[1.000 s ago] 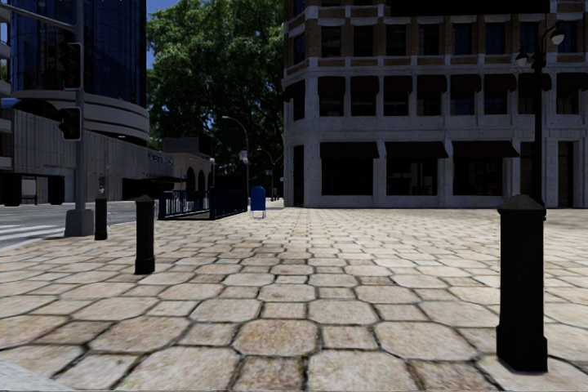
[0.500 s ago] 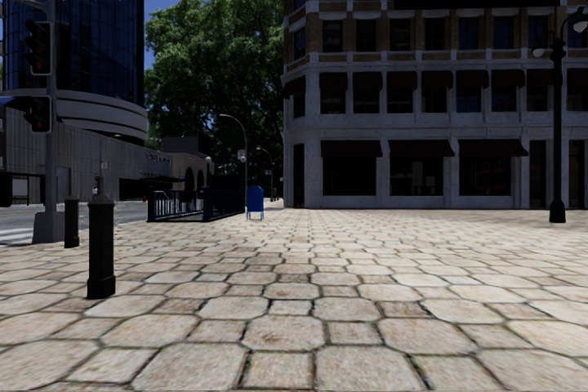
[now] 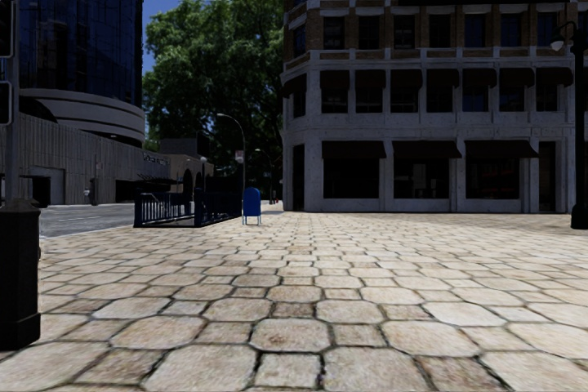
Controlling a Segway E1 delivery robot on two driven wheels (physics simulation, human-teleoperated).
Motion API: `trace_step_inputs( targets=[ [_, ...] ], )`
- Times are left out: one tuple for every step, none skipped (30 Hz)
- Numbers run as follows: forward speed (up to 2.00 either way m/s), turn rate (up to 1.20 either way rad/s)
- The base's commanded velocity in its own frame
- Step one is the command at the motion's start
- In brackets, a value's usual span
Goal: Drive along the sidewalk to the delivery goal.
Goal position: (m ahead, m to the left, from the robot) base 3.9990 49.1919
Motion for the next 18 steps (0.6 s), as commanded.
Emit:
trace_step_inputs(
  targets=[
    [1.66, 0.00],
    [1.71, 0.00],
    [1.75, 0.00],
    [1.77, 0.00],
    [1.77, 0.00],
    [1.78, 0.00],
    [1.78, 0.00],
    [1.78, 0.00],
    [1.78, 0.02],
    [1.79, 0.12],
    [1.87, 0.17],
    [1.87, 0.17],
    [2.00, 0.21],
    [2.00, 0.22],
    [2.00, 0.23],
    [2.00, 0.23],
    [2.00, 0.23],
    [2.00, 0.28]
  ],
)
